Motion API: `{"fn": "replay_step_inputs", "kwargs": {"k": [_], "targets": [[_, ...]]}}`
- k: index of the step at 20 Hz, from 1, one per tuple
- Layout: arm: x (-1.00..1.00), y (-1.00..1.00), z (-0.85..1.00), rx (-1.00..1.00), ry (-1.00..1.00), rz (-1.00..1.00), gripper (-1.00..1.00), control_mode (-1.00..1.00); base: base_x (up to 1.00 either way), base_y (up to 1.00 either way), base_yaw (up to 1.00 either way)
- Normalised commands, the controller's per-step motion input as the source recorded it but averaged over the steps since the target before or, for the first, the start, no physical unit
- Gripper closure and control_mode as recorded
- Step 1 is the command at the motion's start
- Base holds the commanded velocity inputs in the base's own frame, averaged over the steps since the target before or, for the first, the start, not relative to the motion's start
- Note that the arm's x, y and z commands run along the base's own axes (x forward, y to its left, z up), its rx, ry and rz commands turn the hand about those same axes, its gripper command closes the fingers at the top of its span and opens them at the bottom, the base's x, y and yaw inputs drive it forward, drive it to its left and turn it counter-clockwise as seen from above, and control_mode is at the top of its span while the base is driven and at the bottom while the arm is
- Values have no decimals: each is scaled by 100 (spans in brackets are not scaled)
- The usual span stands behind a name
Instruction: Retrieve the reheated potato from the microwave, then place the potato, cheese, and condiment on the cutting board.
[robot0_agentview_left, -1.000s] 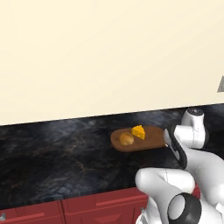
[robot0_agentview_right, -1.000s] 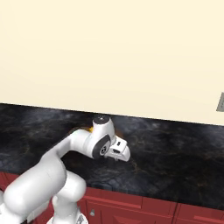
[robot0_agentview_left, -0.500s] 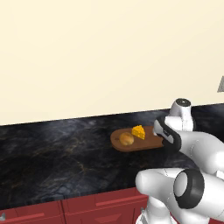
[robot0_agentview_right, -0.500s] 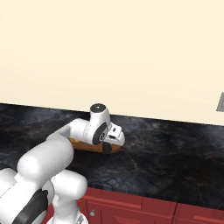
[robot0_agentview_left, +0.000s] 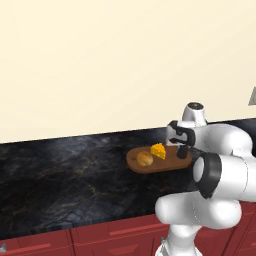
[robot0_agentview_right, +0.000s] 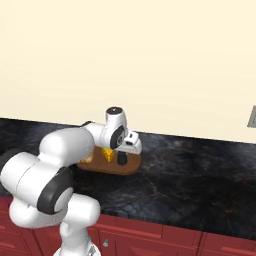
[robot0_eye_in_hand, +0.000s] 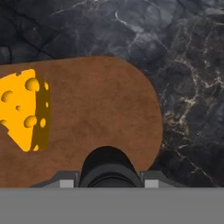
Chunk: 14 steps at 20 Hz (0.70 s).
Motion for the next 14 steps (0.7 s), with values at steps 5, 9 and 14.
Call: {"fn": "replay_step_inputs", "kwargs": {"k": [5, 9, 14], "targets": [[18, 6, -33, 4, 9, 0, 100, -100, 0, 0, 0], [0, 0, -30, 2, 0, 0, 100, -100, 0, 0, 0], [-2, 3, -29, 2, -3, 0, 100, -100, 0, 0, 0]]}}
